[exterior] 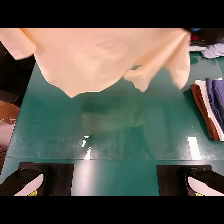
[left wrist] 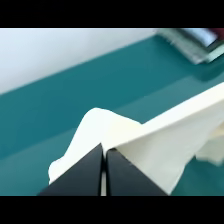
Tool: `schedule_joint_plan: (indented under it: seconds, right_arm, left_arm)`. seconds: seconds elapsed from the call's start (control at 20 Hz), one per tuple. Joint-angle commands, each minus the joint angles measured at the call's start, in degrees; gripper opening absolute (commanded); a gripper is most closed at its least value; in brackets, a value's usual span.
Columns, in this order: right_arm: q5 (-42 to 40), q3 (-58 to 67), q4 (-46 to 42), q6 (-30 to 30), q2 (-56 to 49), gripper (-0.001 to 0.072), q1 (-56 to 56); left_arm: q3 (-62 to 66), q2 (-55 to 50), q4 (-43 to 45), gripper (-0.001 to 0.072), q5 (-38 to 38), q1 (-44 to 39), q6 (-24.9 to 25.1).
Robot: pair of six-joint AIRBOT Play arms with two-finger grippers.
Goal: Fold the shirts.
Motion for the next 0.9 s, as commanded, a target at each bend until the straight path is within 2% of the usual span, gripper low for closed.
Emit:
schedule_joint_plan:
  seconds: [0.0,0.15,0.3,0.5,0.6,0.7,0.85]
  right_arm:
    - [-0.37,0.48,-2.27,1.27,7.32,0.0013,-0.46]
    - [0.44,0.46,-2.36,3.78,11.13,0.0013,-0.48]
    - [5.42,0.46,-2.34,6.03,9.62,0.0013,-0.46]
    - [18.49,0.46,-2.12,7.37,-1.79,0.0014,-0.46]
    - [20.98,0.46,-2.12,7.26,-8.85,0.0014,-0.48]
    - [18.21,0.46,-2.14,6.62,-16.06,0.0014,-0.5]
    - [8.02,0.46,-2.16,5.22,-26.49,0.0015,-0.52]
  left_arm:
    - [4.46,0.35,-10.45,0.0026,1.38,0.07,0.02]
    - [4.61,0.35,-17.4,0.0025,1.07,0.04,0.13]
    - [2.62,-0.09,-13.57,0.0025,-1.86,0.04,1.51]
    - [-12.5,-0.79,-6.78,0.0025,-3.45,0.07,1.53]
    - [-20.9,-3.15,-5.11,0.0025,-3.69,0.04,1.6]
    - [-27.74,-7.34,-3.67,0.0025,-2.4,0.07,3.26]
    - [-31.5,-17.2,3.58,0.0026,6.1,0.07,2.97]
